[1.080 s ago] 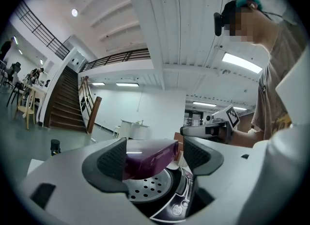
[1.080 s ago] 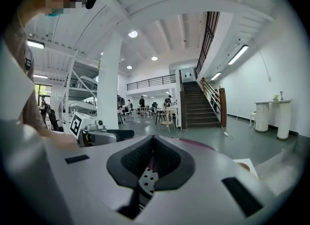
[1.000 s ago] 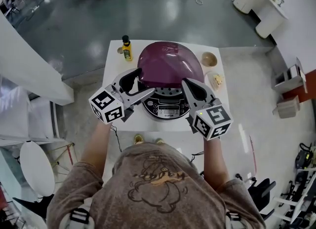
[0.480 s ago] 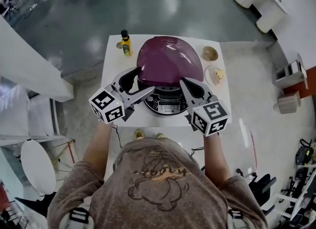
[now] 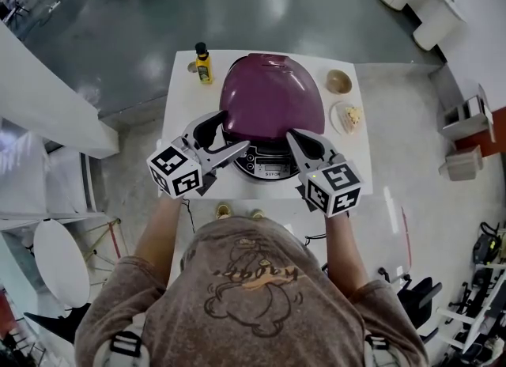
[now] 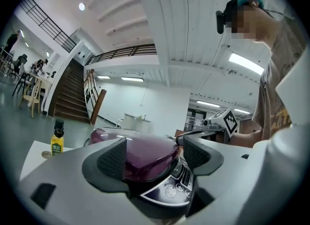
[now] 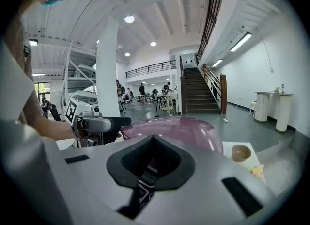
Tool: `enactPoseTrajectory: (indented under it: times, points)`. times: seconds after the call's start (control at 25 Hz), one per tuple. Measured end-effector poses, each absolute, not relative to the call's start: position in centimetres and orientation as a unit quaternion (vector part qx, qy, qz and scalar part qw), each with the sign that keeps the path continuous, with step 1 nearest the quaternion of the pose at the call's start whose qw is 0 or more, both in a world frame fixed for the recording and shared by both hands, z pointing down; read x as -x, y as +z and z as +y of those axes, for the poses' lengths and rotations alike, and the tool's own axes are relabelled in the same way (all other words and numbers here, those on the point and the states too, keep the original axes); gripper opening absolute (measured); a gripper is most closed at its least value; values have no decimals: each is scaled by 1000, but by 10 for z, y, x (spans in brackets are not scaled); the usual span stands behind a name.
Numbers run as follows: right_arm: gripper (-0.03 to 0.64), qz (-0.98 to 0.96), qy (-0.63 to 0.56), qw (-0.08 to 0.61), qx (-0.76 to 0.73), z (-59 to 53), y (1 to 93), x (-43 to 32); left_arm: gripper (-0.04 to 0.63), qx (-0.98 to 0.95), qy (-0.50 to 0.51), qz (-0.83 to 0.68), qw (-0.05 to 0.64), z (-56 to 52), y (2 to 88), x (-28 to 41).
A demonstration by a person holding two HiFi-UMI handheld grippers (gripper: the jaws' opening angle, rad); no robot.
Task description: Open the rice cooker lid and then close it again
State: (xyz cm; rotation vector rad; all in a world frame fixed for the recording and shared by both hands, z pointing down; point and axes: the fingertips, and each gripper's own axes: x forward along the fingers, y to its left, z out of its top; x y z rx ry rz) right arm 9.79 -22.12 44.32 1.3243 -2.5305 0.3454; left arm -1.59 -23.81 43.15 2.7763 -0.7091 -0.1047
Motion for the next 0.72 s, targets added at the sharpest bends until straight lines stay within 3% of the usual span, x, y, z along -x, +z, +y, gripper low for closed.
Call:
enactPoseTrajectory:
  times: [0.72]
  points:
    - [5, -861, 169, 195, -438, -215, 485, -92, 379, -953, -8, -249, 169, -233, 464, 19]
